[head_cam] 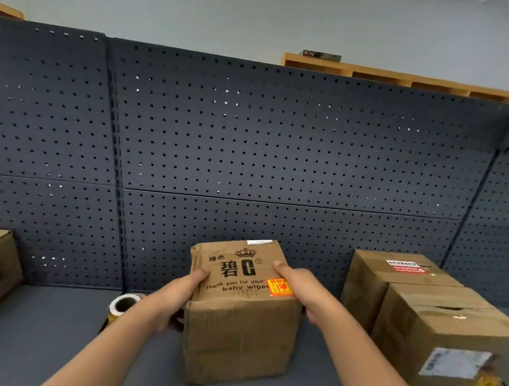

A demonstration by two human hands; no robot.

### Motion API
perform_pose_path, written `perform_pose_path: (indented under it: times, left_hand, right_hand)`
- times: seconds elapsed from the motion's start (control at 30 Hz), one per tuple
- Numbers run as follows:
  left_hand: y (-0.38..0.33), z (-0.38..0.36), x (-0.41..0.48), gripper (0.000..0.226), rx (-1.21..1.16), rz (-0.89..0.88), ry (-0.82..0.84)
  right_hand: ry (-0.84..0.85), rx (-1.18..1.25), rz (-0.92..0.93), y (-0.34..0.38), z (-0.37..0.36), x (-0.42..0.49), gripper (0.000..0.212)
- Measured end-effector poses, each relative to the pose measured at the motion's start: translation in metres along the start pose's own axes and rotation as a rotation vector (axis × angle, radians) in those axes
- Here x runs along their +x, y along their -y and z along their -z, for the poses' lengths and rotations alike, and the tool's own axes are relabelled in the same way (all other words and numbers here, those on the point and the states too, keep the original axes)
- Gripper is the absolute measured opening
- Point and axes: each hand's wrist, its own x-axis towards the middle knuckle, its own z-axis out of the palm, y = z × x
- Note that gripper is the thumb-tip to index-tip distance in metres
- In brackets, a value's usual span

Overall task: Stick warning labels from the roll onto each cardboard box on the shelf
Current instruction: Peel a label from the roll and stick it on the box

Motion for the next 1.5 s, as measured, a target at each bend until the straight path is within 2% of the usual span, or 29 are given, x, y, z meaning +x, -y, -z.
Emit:
perform_pose_path:
  times: [0.13, 0.27, 0.37, 0.47, 0.6, 0.83, 1.07, 1.2, 1.3, 1.37, 1.5]
  left_hand:
    - [-0.003, 0.000, -0.009, 0.044, -0.020, -0.113, 0.047]
    - [-0.001, -0.003, -0.023, 0.037, -0.065, -0.334, 0.016]
    - [0.012, -0.003, -0.030, 0.052, -0.084, -0.464, 0.037]
    - [0.032, -0.007, -0.032, 0.077, -0.149, -0.527, 0.060]
    - [0.057, -0.016, -0.035, 0.081, -0.174, -0.579, 0.057]
    - [0.094, -0.027, -0.039, 0.100, -0.095, -0.596, 0.004]
    - [0.094, -0.023, -0.045, 0.093, -0.133, -0.623, -0.017]
    - [0.081, -0.017, -0.051, 0.096, -0.195, -0.640, -0.062]
    - [0.064, -0.016, -0.050, 0.093, -0.259, -0.682, -0.126]
    - [0.050, -0.018, -0.047, 0.080, -0.291, -0.677, -0.153]
    - [0.033, -0.025, -0.040, 0.071, -0.282, -0.538, -0.131]
  right_hand:
    - [0.010, -0.037, 0.114, 0.002, 0.006, -0.014, 0.037]
    - [-0.042, 0.105, 0.249, -0.017, 0.000, -0.033, 0.026]
    - [-0.058, 0.213, 0.338, -0.045, -0.012, -0.045, 0.024]
    - [-0.037, 0.256, 0.404, -0.071, -0.019, -0.050, 0.034]
    - [-0.018, 0.236, 0.440, -0.097, -0.022, -0.052, 0.044]
    - [-0.024, 0.045, 0.433, -0.132, -0.022, -0.055, 0.059]
    - [0.053, 0.036, 0.408, -0.122, -0.010, -0.060, 0.063]
    - [0.110, 0.097, 0.408, -0.098, 0.005, -0.068, 0.072]
    - [0.033, 0.129, 0.424, -0.071, 0.009, -0.068, 0.077]
    - [-0.046, 0.163, 0.434, -0.057, 0.007, -0.064, 0.074]
    - [-0.150, 0.191, 0.357, -0.037, -0.006, -0.055, 0.064]
